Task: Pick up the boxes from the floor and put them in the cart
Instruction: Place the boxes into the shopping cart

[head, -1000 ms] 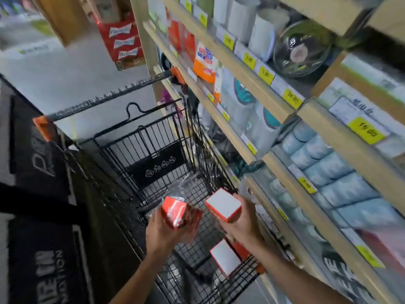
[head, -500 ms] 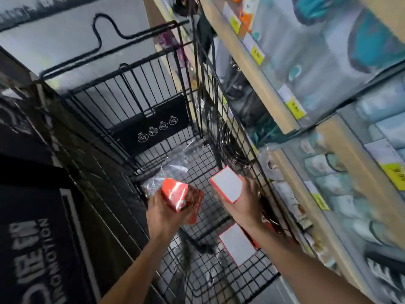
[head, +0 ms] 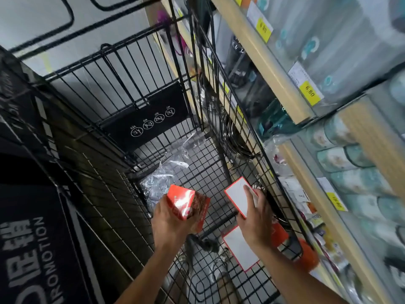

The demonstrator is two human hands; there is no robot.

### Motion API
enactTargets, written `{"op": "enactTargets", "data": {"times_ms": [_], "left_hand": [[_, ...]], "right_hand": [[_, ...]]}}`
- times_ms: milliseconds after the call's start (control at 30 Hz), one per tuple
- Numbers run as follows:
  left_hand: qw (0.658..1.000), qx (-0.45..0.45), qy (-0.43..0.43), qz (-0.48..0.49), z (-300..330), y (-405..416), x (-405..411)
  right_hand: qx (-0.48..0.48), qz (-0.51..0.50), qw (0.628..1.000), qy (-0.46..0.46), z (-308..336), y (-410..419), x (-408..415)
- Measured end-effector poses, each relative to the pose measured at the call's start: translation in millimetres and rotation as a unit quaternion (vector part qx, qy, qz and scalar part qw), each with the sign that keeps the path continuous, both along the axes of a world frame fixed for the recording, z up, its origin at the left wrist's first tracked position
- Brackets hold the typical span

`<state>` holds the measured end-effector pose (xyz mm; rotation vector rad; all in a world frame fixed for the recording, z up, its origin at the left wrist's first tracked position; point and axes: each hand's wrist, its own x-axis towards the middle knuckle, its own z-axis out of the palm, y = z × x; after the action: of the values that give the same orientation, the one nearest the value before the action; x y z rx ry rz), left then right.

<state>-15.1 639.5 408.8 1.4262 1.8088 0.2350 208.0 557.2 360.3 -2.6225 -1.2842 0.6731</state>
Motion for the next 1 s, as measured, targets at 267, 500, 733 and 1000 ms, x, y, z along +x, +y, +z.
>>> {"op": "enactTargets", "data": {"times_ms": [267, 500, 733, 1000], "left_hand": [[0.997, -0.041, 0.027, 0.061, -19.5, -11.4, 21.6], [0.984, -0.097, -0.001, 0.149, -27.5, -23.2, 76.9], [0.972, -0.171, -0.017, 0.161, -27.8, -46.0, 133.8], [0.975, -0.195, -0.092, 0.059, -35.8, -52.1, 135.1]], "right_hand": [[0.029, -0.011, 0.998, 0.061, 17.9, -7.9, 11.5], [0.151, -0.013, 0.981, 0.119, 52.7, -13.2, 12.2], [0.192, -0.021, 0.971, 0.145, 58.2, -23.8, 23.7], [0.198, -0.028, 0.968, 0.153, 56.6, -22.9, 24.0]]}}
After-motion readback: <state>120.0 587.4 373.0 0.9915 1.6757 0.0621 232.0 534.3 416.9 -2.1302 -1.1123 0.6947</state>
